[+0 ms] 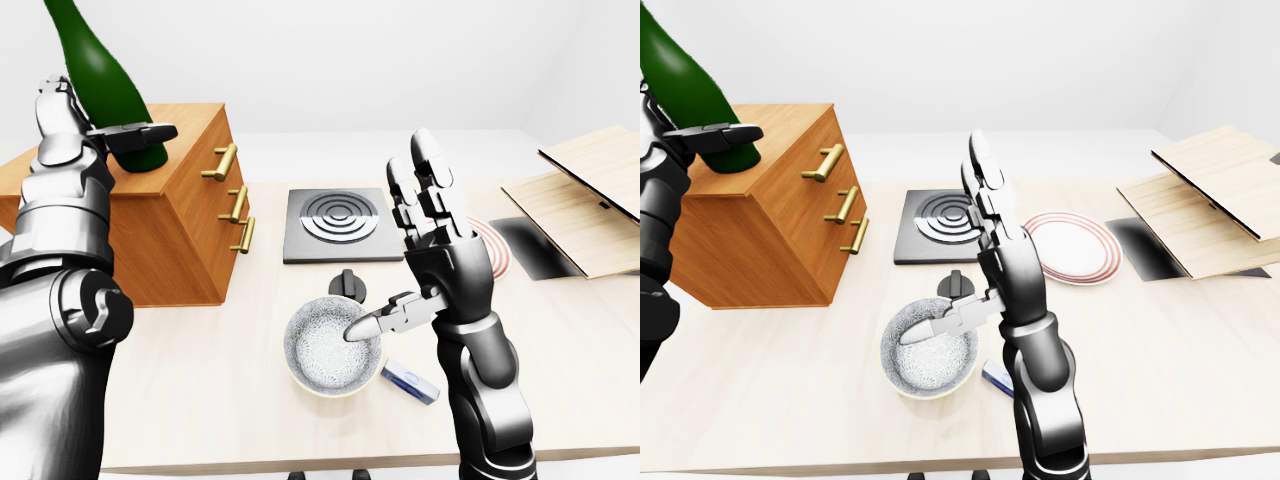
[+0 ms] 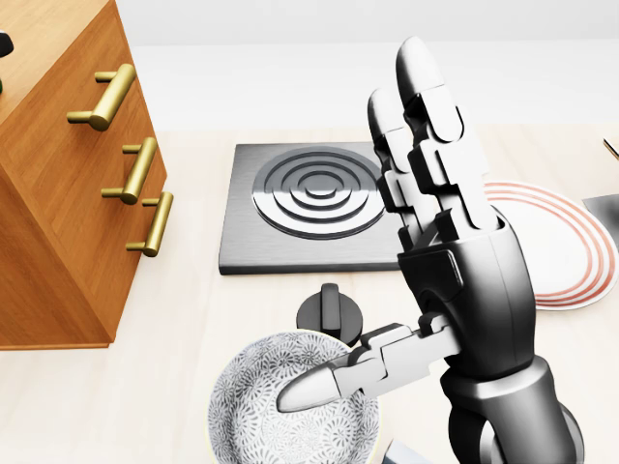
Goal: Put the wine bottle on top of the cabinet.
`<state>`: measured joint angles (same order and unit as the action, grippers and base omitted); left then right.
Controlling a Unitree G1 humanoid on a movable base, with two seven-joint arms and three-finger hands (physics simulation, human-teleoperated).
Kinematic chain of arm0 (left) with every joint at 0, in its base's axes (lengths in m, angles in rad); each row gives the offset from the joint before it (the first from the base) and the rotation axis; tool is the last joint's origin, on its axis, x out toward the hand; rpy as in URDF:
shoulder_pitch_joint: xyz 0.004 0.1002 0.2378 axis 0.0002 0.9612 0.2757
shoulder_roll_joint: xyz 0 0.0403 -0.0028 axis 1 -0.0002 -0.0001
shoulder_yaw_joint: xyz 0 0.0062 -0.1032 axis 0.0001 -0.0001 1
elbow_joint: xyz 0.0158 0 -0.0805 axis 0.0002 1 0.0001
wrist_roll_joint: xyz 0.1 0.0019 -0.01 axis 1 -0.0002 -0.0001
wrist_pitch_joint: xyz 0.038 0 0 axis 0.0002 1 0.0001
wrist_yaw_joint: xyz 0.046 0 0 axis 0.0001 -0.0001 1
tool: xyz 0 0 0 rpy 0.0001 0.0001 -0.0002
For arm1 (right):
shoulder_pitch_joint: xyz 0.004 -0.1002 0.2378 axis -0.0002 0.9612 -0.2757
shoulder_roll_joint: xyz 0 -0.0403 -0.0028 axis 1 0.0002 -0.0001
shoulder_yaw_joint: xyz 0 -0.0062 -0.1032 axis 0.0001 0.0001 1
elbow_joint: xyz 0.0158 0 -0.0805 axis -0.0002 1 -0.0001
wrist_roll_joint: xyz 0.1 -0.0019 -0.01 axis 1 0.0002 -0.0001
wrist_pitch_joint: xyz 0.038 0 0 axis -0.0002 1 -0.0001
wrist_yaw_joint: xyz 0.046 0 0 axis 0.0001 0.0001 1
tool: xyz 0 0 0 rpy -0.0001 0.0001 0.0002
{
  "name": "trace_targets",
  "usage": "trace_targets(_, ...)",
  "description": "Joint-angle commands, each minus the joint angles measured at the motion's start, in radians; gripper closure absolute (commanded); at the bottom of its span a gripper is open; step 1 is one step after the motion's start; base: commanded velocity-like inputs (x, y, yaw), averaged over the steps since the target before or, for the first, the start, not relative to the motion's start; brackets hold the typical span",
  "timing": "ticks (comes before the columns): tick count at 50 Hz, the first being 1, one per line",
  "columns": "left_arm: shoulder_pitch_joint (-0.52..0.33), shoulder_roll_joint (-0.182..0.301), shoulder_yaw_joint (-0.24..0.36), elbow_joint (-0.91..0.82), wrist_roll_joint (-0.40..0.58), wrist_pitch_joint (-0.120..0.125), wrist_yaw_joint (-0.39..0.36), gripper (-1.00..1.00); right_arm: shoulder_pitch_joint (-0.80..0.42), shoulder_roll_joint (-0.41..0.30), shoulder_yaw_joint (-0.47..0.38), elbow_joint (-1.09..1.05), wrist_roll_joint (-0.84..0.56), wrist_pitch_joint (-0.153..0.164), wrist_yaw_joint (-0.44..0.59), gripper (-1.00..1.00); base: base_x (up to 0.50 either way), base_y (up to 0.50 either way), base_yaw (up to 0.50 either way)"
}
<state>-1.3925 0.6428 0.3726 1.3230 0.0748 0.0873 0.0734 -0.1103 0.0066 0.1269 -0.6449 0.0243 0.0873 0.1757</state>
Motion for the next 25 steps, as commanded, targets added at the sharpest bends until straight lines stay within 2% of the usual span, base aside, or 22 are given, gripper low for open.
trace_targets(1,0.026,-0.001,-0.022,0.026,0.006,0.000,0.017,-1.00,-0.002,0.001,0.001,-0.003,-0.001,0.000,-0.001,-1.00,0.00,0.00,0.00)
trace_targets(25,0.018,0.009,-0.024,0.025,0.007,0.000,0.008,-1.00,0.003,0.000,-0.001,0.013,-0.003,0.000,0.003,-1.00,0.00,0.00,0.00)
